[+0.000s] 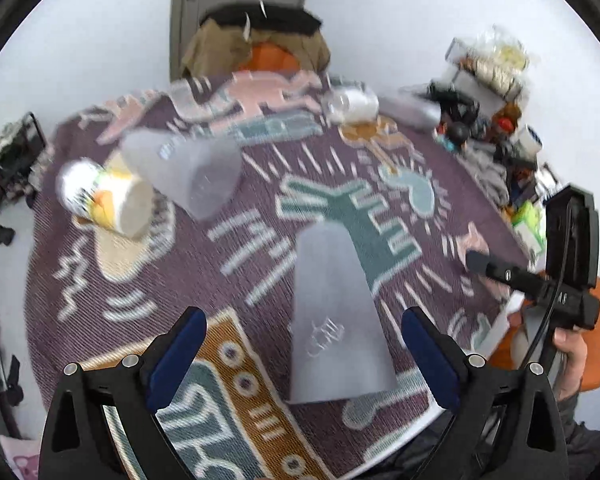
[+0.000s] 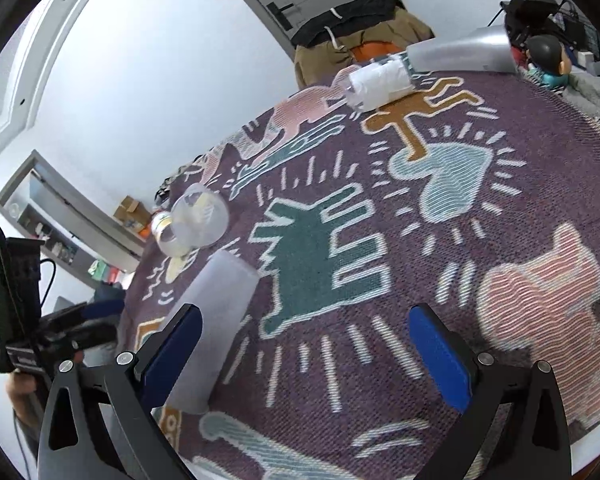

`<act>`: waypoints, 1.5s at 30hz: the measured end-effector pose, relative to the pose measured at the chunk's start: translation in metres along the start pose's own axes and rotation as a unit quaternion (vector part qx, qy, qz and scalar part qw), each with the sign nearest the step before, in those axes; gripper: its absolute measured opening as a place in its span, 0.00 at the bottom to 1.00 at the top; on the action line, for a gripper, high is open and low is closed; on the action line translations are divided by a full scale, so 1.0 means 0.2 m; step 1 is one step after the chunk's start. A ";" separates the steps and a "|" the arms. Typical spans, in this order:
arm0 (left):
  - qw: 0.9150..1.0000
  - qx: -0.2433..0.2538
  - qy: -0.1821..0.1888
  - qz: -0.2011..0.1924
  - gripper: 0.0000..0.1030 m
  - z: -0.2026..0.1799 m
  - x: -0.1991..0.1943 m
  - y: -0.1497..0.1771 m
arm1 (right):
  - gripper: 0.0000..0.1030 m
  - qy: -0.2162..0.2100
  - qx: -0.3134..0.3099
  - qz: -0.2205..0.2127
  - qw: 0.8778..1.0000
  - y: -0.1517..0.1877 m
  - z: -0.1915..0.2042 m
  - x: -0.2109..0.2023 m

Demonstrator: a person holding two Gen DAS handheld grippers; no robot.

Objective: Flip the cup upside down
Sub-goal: 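Grasp the frosted cup with the right gripper while the left gripper releases it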

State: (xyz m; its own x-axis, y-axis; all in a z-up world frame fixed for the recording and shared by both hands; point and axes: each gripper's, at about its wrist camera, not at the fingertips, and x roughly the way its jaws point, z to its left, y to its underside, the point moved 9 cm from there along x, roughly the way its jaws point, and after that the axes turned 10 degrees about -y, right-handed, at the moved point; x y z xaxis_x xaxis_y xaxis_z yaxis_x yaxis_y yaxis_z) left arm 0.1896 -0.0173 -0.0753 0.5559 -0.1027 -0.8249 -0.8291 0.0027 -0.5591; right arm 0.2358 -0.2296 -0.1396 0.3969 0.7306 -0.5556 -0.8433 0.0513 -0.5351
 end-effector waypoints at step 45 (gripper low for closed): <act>0.958 -0.073 -0.059 -0.271 0.95 0.22 -0.25 0.33 | 1.00 -0.031 0.047 0.144 0.988 0.02 0.26 0.55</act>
State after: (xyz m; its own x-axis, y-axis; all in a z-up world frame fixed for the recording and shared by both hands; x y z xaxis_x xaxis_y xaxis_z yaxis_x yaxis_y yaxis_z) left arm 0.1091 0.0322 -0.0743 0.9026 0.0635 -0.4258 -0.4122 -0.1582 -0.8972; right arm 0.2568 -0.1140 -0.1696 0.1152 0.7645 -0.6343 -0.9491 -0.1036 -0.2973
